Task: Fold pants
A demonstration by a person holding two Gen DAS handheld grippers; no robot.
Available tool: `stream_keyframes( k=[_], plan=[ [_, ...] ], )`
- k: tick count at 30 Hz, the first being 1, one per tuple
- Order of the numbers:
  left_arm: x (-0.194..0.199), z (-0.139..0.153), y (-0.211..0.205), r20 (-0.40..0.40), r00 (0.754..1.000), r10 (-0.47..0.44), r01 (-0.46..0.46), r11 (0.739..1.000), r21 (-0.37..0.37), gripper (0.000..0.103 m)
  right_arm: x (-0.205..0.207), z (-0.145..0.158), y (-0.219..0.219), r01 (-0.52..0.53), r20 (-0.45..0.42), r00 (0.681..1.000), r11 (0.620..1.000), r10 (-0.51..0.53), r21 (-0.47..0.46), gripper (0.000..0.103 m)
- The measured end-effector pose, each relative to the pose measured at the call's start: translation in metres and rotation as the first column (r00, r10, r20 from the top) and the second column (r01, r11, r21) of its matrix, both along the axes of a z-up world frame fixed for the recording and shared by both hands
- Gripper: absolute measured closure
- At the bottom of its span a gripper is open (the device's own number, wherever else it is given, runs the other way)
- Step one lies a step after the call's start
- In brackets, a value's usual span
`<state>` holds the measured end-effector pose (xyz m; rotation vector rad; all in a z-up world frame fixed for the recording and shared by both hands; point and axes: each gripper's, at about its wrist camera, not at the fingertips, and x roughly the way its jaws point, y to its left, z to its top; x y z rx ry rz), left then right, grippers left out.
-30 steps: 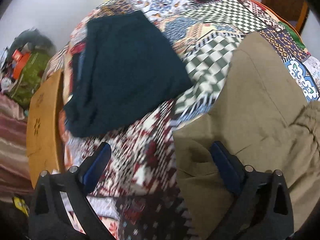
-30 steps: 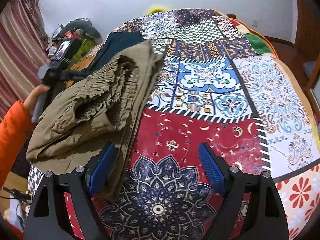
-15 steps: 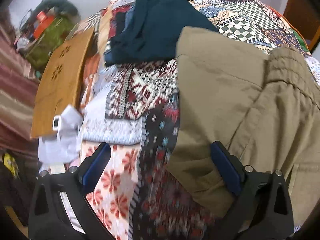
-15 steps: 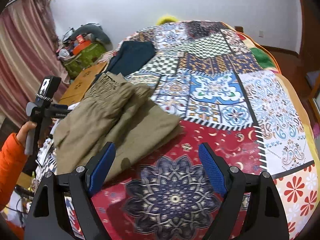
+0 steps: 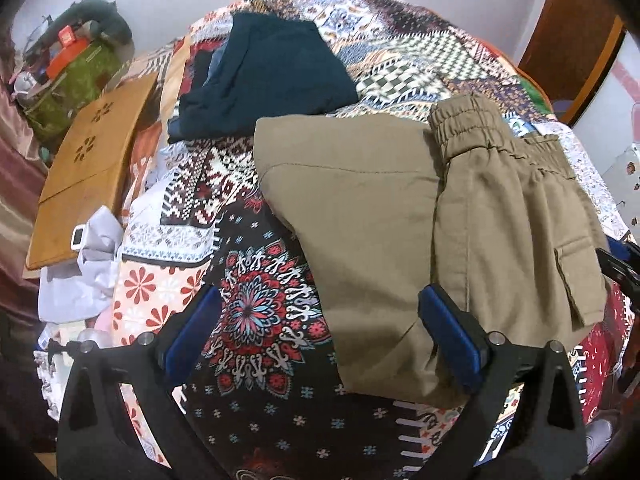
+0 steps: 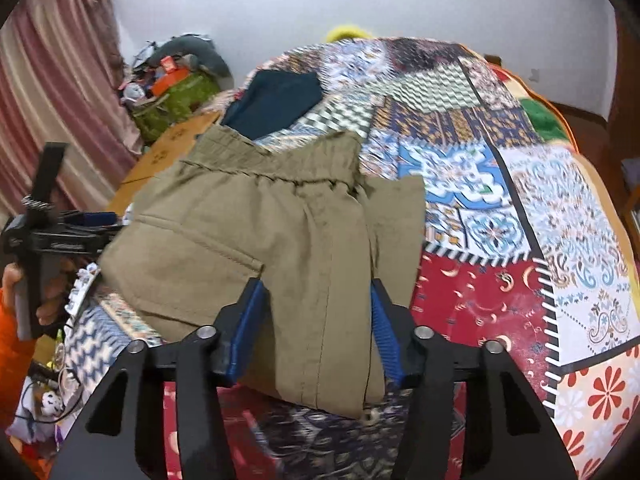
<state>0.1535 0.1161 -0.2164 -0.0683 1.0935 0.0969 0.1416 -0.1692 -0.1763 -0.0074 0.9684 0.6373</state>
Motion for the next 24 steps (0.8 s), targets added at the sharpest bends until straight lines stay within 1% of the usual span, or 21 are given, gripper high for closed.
stream_keyframes(
  k=[3,5,6,7,9,11,12,13,17,21,24],
  plan=[
    [-0.008,-0.001,0.007,0.026,1.0,0.011,-0.011,1.0,0.005,0.002,0.003,-0.006,-0.01,0.021,-0.025,0.999,1.0,-0.021,0.005,0.06],
    [-0.013,-0.004,0.015,0.033,0.999,0.044,-0.045,0.998,0.034,0.002,0.003,-0.008,-0.015,0.025,-0.026,0.999,1.0,-0.025,-0.002,0.06],
    [-0.017,-0.004,0.023,0.037,0.997,0.069,-0.07,0.997,0.038,0.002,0.002,-0.008,-0.016,0.024,-0.025,0.999,1.0,-0.024,-0.005,0.06],
    [-0.019,-0.005,0.028,0.036,0.996,0.082,-0.084,0.996,0.037,0.004,0.001,-0.008,-0.017,0.023,-0.024,0.999,1.0,-0.023,-0.008,0.06],
    [-0.023,-0.006,0.038,0.024,0.994,0.109,-0.11,0.992,0.059,0.005,0.0,-0.008,-0.018,0.019,-0.024,1.0,1.0,-0.019,-0.014,0.06],
    [-0.025,-0.004,0.042,0.024,0.992,0.123,-0.124,0.988,0.09,0.012,0.0,-0.007,-0.018,0.018,-0.026,0.999,1.0,-0.018,-0.018,0.06],
    [-0.024,-0.001,0.043,0.023,0.992,0.123,-0.125,0.986,0.107,0.012,0.0,-0.004,-0.017,0.018,-0.027,0.999,1.0,-0.019,-0.023,0.06],
    [-0.025,0.002,0.043,0.03,0.992,0.119,-0.122,0.987,0.107,0.012,0.001,-0.003,-0.017,0.021,-0.025,0.999,0.999,-0.022,-0.024,0.059],
    [-0.022,0.029,0.033,0.102,0.992,0.076,-0.081,0.996,0.041,0.012,0.006,0.009,-0.017,0.033,-0.016,0.999,0.999,-0.033,-0.005,0.059],
    [-0.008,0.059,0.001,0.178,0.984,-0.023,0.025,1.0,-0.008,0.012,0.01,0.029,-0.006,0.003,0.028,1.0,1.0,-0.003,0.023,0.059],
    [0.007,0.069,-0.024,0.209,0.974,-0.091,0.103,0.994,-0.046,0.012,0.013,0.042,0.006,-0.031,0.057,0.998,0.998,0.028,0.053,0.058]
  ],
)
